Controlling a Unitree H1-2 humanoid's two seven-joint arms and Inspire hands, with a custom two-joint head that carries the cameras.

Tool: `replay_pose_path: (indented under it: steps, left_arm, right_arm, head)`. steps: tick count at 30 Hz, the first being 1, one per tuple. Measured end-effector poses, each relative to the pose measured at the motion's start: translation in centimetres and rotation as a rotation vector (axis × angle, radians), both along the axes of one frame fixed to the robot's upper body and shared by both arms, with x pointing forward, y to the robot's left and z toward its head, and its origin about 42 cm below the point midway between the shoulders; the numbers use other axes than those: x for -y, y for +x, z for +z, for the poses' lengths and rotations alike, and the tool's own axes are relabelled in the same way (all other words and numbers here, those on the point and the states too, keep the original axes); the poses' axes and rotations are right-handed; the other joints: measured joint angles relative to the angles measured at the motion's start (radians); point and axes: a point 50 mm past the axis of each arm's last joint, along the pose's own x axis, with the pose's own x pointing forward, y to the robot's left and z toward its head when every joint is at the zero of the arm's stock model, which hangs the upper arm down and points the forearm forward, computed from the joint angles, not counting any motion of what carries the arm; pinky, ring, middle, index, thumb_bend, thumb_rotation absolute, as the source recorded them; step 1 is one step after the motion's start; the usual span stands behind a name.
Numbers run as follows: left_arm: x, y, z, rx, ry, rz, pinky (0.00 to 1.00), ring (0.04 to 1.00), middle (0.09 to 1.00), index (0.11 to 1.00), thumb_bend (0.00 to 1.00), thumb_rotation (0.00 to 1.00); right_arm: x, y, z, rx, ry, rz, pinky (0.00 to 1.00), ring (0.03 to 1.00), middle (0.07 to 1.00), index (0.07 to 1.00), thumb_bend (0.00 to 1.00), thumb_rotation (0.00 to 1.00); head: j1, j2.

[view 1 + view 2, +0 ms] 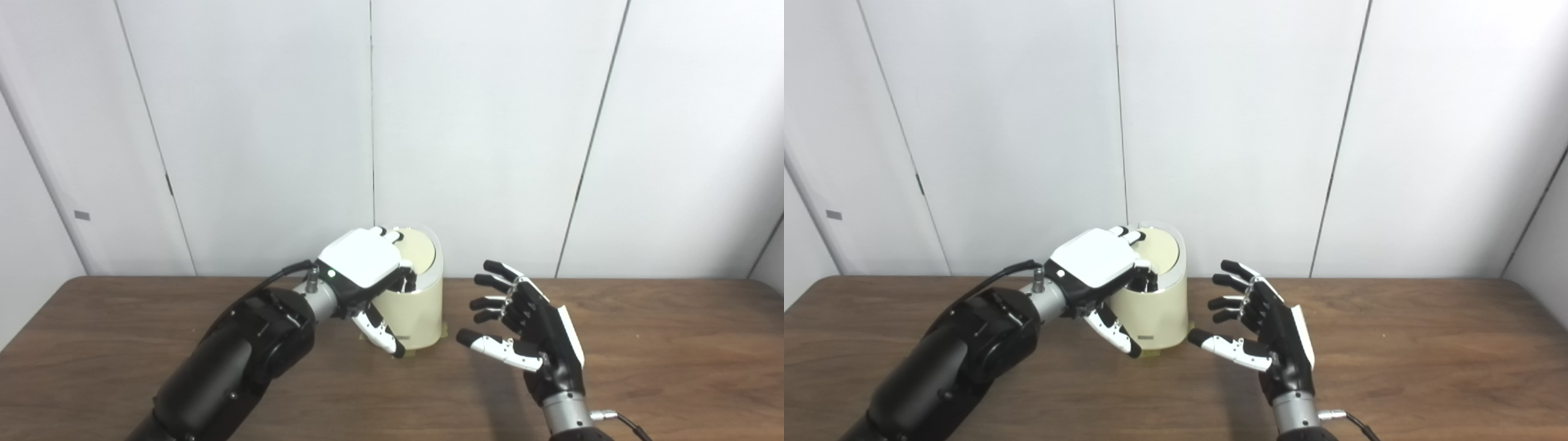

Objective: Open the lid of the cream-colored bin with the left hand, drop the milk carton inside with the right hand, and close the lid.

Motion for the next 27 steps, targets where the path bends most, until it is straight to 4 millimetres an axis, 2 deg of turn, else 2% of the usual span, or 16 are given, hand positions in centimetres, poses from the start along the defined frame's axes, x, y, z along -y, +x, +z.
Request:
replay_pose_path:
  steps: [5,9,11,12,18,22,25,27]
  left_arm:
    - [-0.1,0.0,-0.2,-0.008,-0.009,0.006,1.00,1.000,0.803,0.800,1.00,0.49]
    - [-0.6,0.0,-0.3,-0.030,-0.046,0.009,1.00,1.000,0.802,0.805,0.98,0.46]
    - [-1.3,-0.1,-0.4,-0.054,-0.101,0.014,1.00,1.000,0.812,0.815,0.93,0.44]
    - [-1.5,-0.1,-0.5,-0.060,-0.127,0.010,1.00,1.000,0.849,0.857,0.88,0.48]
    - [-4.0,-0.9,-2.4,-0.125,-0.382,0.045,1.00,1.000,0.914,0.923,0.78,0.40]
    - [-5.6,-1.3,-2.5,-0.046,-0.559,0.048,1.00,1.000,0.936,0.940,0.70,0.34]
    - [-6.9,-1.5,-1.8,0.035,-0.679,0.047,0.87,0.977,0.934,0.947,0.70,0.32]
    - [-7.5,-1.7,-2.1,0.045,-0.766,0.058,0.83,0.963,0.933,0.956,0.70,0.33]
  right_arm:
    - [0.0,0.0,0.0,-0.005,-0.001,0.000,0.52,0.574,0.712,0.738,0.76,0.11]
    - [0.0,0.0,0.0,-0.008,-0.001,-0.001,0.52,0.560,0.711,0.735,0.76,0.11]
    - [0.0,0.0,0.0,-0.007,-0.002,-0.003,0.50,0.556,0.711,0.734,0.76,0.10]
    - [0.0,0.0,0.0,-0.007,-0.002,-0.003,0.50,0.558,0.711,0.736,0.75,0.10]
    - [0.1,0.0,0.1,-0.006,-0.002,-0.009,0.50,0.554,0.711,0.736,0.76,0.11]
    - [0.2,0.0,0.0,-0.008,0.000,-0.012,0.49,0.549,0.710,0.734,0.76,0.11]
    - [0.2,0.0,0.0,-0.009,-0.002,-0.013,0.48,0.548,0.704,0.727,0.77,0.11]
    - [0.3,0.0,0.0,-0.009,-0.002,-0.015,0.48,0.546,0.699,0.723,0.77,0.11]
  head:
    - [0.002,0.000]
    - [0.000,0.002]
    - [0.000,0.002]
    - [0.000,0.003]
    - [0.002,0.005]
    - [0.003,0.005]
    - [0.003,0.005]
    - [0.002,0.006]
